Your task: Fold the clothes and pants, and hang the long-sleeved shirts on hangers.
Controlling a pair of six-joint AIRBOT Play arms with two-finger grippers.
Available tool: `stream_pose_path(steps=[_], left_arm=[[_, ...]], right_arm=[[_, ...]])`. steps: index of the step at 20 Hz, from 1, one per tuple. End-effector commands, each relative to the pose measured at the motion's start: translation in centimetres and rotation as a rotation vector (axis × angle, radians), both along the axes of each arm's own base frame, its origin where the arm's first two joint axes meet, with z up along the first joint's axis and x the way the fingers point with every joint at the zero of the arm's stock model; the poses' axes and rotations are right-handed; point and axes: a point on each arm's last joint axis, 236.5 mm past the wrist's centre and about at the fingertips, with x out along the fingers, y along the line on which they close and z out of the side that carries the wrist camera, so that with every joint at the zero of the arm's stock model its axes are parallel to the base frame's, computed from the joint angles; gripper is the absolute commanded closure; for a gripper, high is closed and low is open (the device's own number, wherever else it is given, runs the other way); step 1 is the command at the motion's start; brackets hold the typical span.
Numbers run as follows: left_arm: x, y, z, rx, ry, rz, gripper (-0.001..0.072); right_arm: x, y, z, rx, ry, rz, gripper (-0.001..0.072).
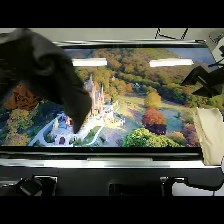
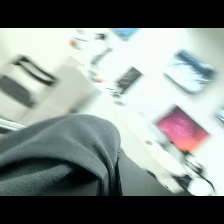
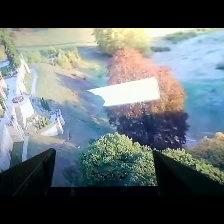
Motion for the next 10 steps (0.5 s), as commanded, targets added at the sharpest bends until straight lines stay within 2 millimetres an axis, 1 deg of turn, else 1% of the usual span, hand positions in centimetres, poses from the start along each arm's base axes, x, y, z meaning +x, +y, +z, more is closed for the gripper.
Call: stream_pose_path(steps=[1, 2, 3, 4, 5, 6, 7, 8, 9, 10], left_arm=[[1.7, -7.8, -5.8, 0.073, 0.096, -0.112, 0.0687], [3.3, -9.1, -10.1, 0.140, 0.187, -0.130, 0.0687], [4.8, -9.8, -15.1, 0.198, 0.305, -0.147, 0.0686], [5.8, -9.8, -19.9, 0.250, 0.424, -0.160, 0.0686], [6.3, -8.9, -24.9, 0.307, 0.554, -0.172, 0.0686], [6.3, -7.5, -29.3, 0.371, 0.668, -0.184, 0.0686], [5.7, -5.6, -33.7, 0.426, 0.797, -0.198, 0.0685], [4.5, -3.6, -37.4, 0.454, 0.931, -0.216, 0.0685], [3.1, -2.0, -40.2, 0.468, 1.047, -0.241, 0.0685], [1.4, -1.0, -42.2, 0.477, 1.147, -0.273, 0.0684]], right_arm=[[0.1, -0.7, 2.8, -0.066, -0.114, -0.012, 0.0044], [-0.2, -0.9, 3.2, -0.083, -0.122, -0.014, 0.0044], [-0.6, -0.9, 3.4, -0.090, -0.119, -0.012, 0.0044], [-0.8, -0.8, 3.4, -0.089, -0.110, -0.008, 0.0044], [-1.0, -0.8, 3.2, -0.087, -0.100, -0.005, 0.0044], [-1.0, -0.8, 3.0, -0.085, -0.096, -0.006, 0.0044], [-0.8, -0.9, 2.8, -0.085, -0.095, -0.008, 0.0044], [-0.5, -1.0, 2.3, -0.082, -0.092, -0.013, 0.0045], [-0.3, -1.0, 1.4, -0.076, -0.084, -0.021, 0.0044], [-0.3, -1.0, 0.0, -0.066, -0.062, -0.023, 0.0044]])
